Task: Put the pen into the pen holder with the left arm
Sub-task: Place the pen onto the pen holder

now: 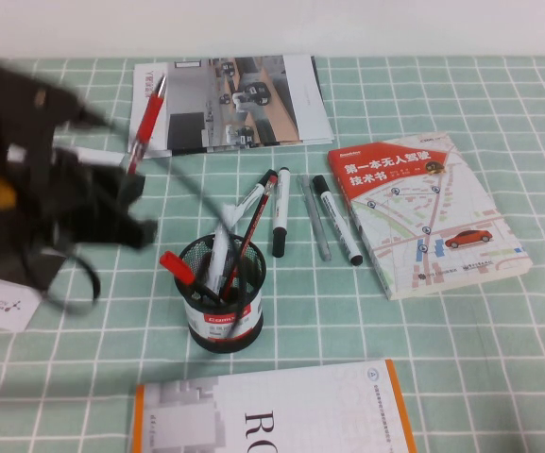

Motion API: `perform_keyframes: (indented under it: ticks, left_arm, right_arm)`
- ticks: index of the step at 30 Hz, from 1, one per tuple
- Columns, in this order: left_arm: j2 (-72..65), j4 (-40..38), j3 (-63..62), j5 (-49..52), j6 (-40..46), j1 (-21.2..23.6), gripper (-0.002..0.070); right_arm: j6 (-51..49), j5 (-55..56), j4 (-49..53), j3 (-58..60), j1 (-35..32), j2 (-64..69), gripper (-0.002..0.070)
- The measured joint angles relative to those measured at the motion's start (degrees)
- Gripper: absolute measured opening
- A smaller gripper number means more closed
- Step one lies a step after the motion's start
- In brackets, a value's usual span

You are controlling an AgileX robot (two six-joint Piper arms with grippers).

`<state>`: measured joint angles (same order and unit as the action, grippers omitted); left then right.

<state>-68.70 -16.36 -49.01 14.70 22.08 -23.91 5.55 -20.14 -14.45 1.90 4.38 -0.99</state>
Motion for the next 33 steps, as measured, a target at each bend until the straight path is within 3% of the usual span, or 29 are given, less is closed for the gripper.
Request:
perform_keyframes:
  ticks: [12, 20, 33]
  left_arm:
    - [5.3, -3.5, 22.1, -39.8, -0.2, -18.3, 0.0095]
    - [-5.0, 7.6, 25.5, -59.5, -16.9, -18.6, 0.0095]
    - [-20.9, 8.4, 25.5, -78.4, -20.9, -18.6, 0.0095]
  right_arm:
    - [0.0, 0.0, 0.0, 0.0, 0.0, 0.0, -0.0020]
    - [0.0, 0.0, 0.0, 0.0, 0.0, 0.0, -0.0020]
    - [0.0, 0.0, 0.0, 0.0, 0.0, 0.0, -0.0020]
